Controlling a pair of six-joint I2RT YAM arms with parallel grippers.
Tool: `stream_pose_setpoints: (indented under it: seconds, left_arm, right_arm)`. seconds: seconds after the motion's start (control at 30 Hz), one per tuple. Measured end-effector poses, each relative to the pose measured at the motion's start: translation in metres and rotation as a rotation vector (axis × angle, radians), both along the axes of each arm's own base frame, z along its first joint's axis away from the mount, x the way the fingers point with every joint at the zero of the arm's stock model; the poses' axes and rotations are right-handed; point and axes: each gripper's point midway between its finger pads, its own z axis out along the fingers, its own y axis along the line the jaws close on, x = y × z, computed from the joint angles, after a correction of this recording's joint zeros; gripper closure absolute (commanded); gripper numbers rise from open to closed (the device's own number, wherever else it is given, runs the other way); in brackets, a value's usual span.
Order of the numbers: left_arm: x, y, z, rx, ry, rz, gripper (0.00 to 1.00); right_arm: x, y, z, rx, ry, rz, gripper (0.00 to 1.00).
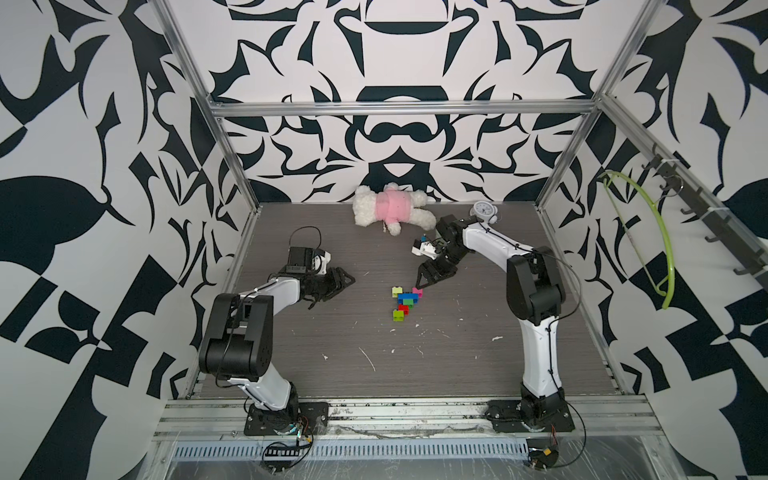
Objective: Assemble the letter y with lego
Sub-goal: Reset both arms
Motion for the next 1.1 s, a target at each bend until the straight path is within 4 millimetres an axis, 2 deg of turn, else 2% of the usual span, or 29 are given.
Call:
stream_pose_setpoints:
  seconds: [0.03, 0.07, 0.1, 0.13, 0.23, 0.37, 0.5, 0.67, 0.77, 0.97, 1.03, 1.1]
  left_arm:
    - [0.005, 0.005, 0.005, 0.017, -0.023, 0.007, 0.24]
    - [0.010, 0.012, 0.012, 0.037, -0.047, 0.020, 0.19]
    - [0.016, 0.020, 0.019, 0.059, -0.076, 0.030, 0.07]
    - [0.021, 0.027, 0.025, 0.082, -0.104, 0.041, 0.01]
    - [0.031, 0.053, 0.039, 0.162, -0.175, 0.089, 0.01]
    - [0.038, 0.085, 0.043, 0.293, -0.244, 0.125, 0.01]
    - [0.034, 0.114, 0.030, 0.409, -0.302, 0.166, 0.01]
    - [0.015, 0.139, -0.007, 0.518, -0.330, 0.214, 0.01]
    - [0.010, 0.146, -0.017, 0.556, -0.356, 0.236, 0.01]
    - [0.020, 0.156, 0.000, 0.595, -0.490, 0.317, 0.01]
    - [0.026, 0.154, 0.009, 0.594, -0.552, 0.337, 0.01]
    - [0.029, 0.138, 0.012, 0.625, -0.635, 0.311, 0.01]
  right_arm:
    - [0.003, -0.005, 0.005, -0.010, -0.038, -0.020, 0.17]
    - [0.006, -0.012, 0.011, -0.024, -0.079, -0.050, 0.10]
    - [0.011, -0.021, 0.018, -0.039, -0.123, -0.093, 0.01]
    - [0.014, -0.028, 0.021, -0.050, -0.155, -0.128, 0.00]
    - [0.028, -0.060, 0.030, -0.103, -0.290, -0.255, 0.00]
    - [0.040, -0.107, 0.026, -0.193, -0.448, -0.442, 0.00]
    - [0.036, -0.140, 0.011, -0.265, -0.573, -0.564, 0.02]
    - [0.025, -0.168, -0.005, -0.351, -0.691, -0.654, 0.02]
    - [0.030, -0.178, 0.002, -0.361, -0.785, -0.700, 0.01]
    - [0.036, -0.191, 0.027, -0.353, -0.940, -0.783, 0.01]
    - [0.037, -0.196, 0.032, -0.370, -0.967, -0.810, 0.01]
    - [0.035, -0.204, 0.039, -0.395, -0.998, -0.845, 0.01]
